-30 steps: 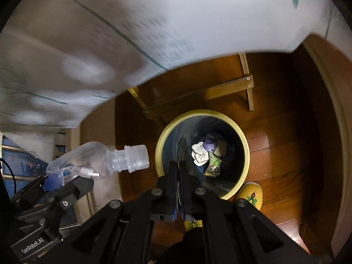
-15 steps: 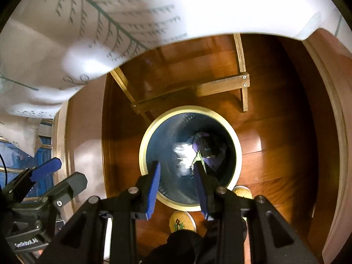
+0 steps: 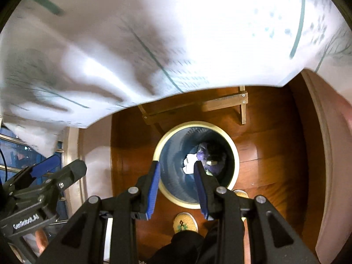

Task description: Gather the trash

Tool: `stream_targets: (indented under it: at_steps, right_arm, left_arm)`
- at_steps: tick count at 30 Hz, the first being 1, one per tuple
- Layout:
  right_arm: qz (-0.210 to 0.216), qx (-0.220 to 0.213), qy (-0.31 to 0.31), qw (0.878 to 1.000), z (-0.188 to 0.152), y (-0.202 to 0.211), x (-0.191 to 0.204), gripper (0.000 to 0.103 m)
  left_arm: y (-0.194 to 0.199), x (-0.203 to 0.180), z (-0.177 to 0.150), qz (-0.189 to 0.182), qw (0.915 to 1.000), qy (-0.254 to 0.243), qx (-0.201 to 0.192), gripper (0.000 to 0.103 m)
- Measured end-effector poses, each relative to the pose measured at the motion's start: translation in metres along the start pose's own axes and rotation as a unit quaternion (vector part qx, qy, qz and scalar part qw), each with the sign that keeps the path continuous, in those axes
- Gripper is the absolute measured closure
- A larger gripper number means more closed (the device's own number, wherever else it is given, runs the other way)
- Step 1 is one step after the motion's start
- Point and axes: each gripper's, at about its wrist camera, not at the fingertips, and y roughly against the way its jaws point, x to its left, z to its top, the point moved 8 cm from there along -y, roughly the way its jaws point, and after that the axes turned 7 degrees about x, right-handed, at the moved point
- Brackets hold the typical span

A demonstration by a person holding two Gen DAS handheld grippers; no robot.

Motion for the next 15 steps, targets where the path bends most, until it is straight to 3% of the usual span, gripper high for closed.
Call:
stream_targets:
  at_steps: [8,15]
  right_arm:
    - [0.018,-0.022,0.031,0.999,0.005,0.088,0.039,0.071]
    - [-0.005,-0.11,0.113,0.987,0.026,0.186,0.08,0.071]
  left_arm:
    - [0.096,0.009,0.013,0.009,0.9993,-0.009,-0.034,0.016]
    - [0.191,0.016,0.031,0.008,0.9961,0.002,-0.088,0.016]
